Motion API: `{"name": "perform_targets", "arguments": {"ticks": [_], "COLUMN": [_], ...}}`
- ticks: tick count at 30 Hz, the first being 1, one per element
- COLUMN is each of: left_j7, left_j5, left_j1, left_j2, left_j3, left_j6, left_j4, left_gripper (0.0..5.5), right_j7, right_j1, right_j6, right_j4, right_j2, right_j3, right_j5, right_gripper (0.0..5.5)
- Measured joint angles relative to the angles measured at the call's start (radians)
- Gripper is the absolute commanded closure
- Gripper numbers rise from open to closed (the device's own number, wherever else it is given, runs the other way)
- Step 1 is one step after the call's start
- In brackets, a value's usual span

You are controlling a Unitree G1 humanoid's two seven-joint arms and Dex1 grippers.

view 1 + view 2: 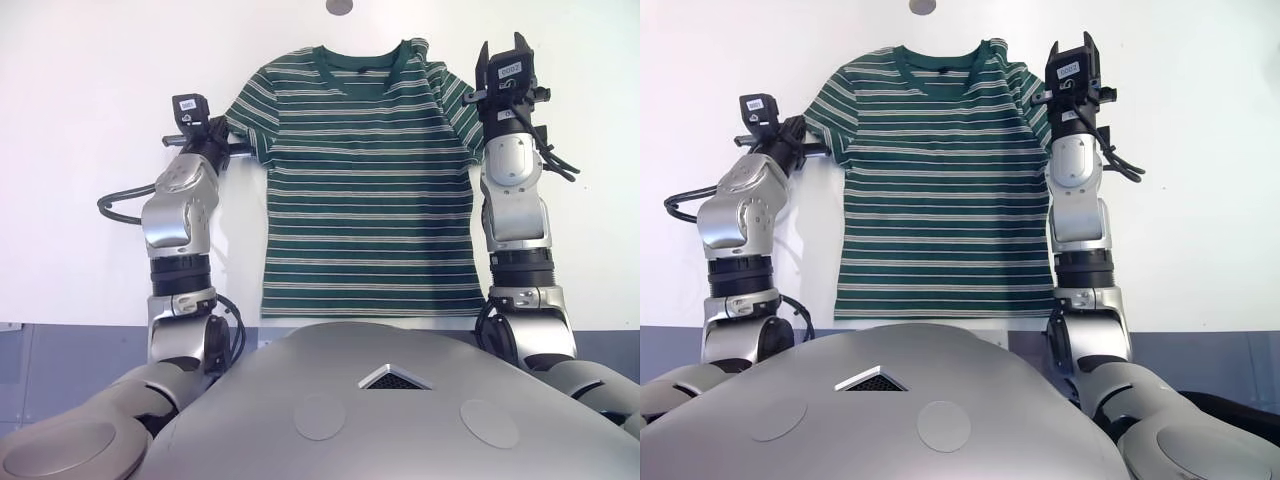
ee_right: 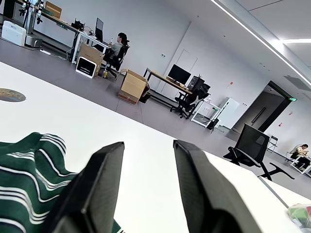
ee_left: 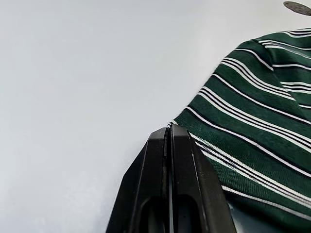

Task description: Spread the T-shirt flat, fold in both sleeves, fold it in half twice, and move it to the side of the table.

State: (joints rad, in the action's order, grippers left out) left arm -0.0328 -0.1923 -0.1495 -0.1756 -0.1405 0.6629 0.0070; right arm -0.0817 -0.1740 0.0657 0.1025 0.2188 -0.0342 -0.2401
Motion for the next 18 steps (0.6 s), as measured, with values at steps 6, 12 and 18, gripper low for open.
{"name": "perform_targets", "arguments": {"ticks": [6, 12, 18], "left_j7": [-0.003, -0.005, -0.020], "left_j5": [0.045, 0.071, 0.085], "left_j1": [-0.097, -0.095, -0.079], "left_j2": [-0.029, -0.029, -0.026], "left_j3": [0.002, 0.038, 0.103], "left_j6": [-0.060, -0.051, 0.043], "left_j4": [0.131, 0.035, -0.179], "left_gripper": [5.48, 5.48, 5.48], "right_j7": [-0.002, -0.003, -0.022], "right_j1": [-0.008, -0.008, -0.008], "right_j6": [-0.008, -0.014, -0.029], "right_j4": [0.005, 0.012, 0.017], "right_j2": [-0.010, -0.013, -0.024], "right_j3": [-0.010, -0.016, -0.017], "right_j5": [-0.001, -0.006, -0.021], "right_gripper": [3.61, 3.61, 3.61]}}
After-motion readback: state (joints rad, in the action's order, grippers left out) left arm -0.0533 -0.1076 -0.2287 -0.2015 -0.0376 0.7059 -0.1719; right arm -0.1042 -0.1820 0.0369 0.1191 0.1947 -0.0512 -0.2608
